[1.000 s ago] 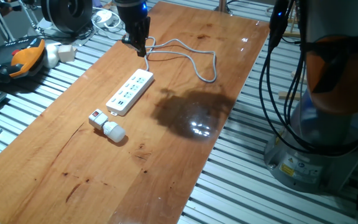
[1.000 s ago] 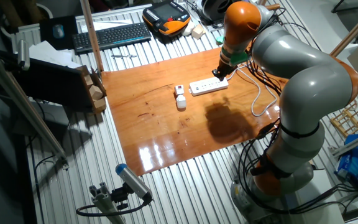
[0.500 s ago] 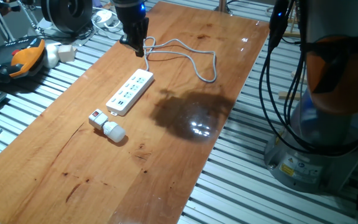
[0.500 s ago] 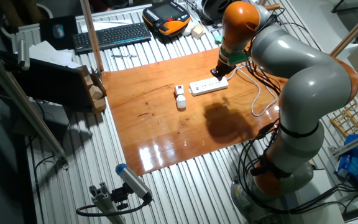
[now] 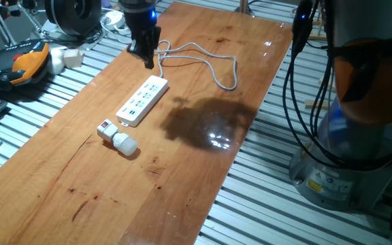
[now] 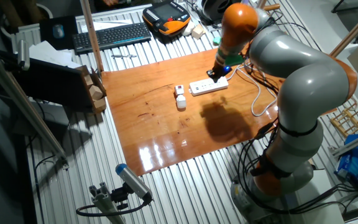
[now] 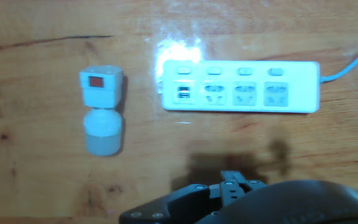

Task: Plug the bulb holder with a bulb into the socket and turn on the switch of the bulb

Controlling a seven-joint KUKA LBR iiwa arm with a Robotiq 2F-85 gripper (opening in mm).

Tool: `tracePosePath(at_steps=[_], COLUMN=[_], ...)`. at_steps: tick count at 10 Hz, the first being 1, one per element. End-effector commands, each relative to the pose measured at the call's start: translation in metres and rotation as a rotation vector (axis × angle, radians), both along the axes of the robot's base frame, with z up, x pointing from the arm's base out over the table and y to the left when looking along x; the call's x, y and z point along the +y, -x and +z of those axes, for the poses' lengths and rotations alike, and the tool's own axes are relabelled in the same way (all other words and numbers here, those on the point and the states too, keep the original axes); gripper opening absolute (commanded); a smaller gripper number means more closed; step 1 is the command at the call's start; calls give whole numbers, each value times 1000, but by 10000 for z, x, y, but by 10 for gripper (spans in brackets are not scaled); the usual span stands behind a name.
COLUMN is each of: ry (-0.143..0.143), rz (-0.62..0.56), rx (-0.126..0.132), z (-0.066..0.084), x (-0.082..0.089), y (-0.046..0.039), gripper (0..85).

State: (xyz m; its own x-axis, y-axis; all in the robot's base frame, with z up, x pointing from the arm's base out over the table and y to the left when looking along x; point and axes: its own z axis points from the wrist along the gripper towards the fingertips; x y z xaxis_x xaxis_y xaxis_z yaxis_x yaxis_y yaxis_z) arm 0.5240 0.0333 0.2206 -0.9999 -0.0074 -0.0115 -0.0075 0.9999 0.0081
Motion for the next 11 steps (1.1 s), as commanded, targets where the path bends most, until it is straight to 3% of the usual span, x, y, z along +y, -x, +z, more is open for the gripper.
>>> tracePosePath(at_steps=[1,5,7,9,11], ry=[3,38,11,-2,28], rz=[-4,-8,-10,-22,-10], rx=[-13,-44,-55,-27,-37], z=[-55,-142,-161,-174,-189], x=[63,293,353,477,516], y=[-17,39,90,168,221], gripper=[0,0,0,0,0])
